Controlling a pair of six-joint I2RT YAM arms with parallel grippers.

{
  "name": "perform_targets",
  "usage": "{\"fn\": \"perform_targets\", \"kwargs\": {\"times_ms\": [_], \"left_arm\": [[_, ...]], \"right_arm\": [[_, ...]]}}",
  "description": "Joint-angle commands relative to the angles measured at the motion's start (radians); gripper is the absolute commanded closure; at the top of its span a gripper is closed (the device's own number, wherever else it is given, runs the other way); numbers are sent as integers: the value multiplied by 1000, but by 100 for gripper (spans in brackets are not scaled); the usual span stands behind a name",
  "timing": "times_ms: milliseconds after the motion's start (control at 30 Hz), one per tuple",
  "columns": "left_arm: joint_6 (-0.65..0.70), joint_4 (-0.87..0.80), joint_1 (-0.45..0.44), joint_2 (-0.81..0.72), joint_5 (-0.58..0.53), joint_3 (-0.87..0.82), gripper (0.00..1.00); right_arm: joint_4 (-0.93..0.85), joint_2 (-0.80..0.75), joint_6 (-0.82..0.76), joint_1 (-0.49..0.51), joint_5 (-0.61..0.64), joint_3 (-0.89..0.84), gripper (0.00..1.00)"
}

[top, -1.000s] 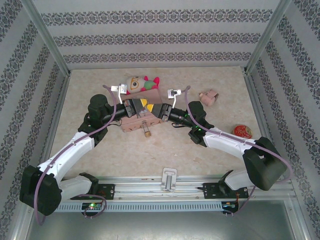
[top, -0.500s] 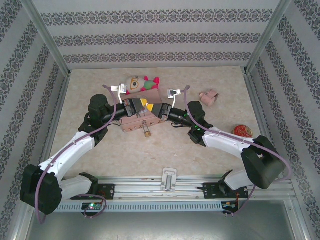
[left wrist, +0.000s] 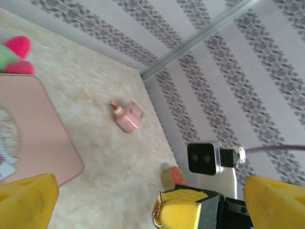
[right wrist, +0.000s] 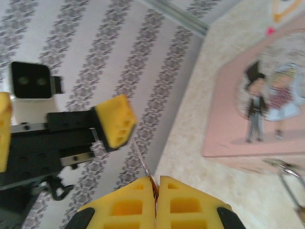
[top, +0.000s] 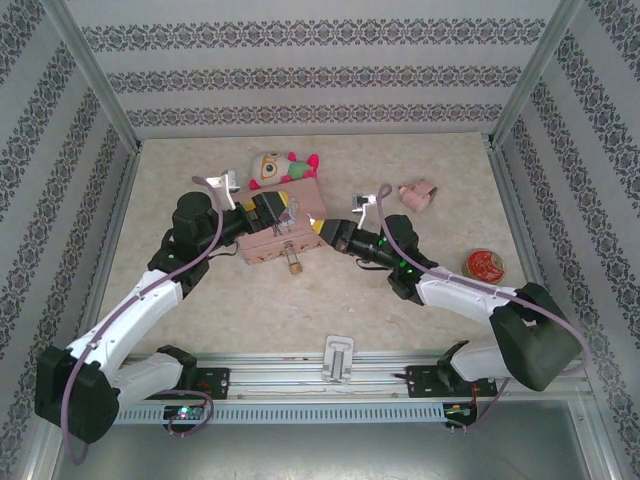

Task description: Unlock the padlock with the key

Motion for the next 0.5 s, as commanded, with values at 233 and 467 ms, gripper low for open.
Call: {"fn": "perform_targets", "kwargs": {"times_ms": [233,467], "left_arm": [[86,-405,-207,44,-499,16,1],[27,-491,-362,188,-689,41,1]], "right_arm": [[-399,-164,-60,22,171,-87,100],[-595,-232,-78,24,260,-114,100]]}}
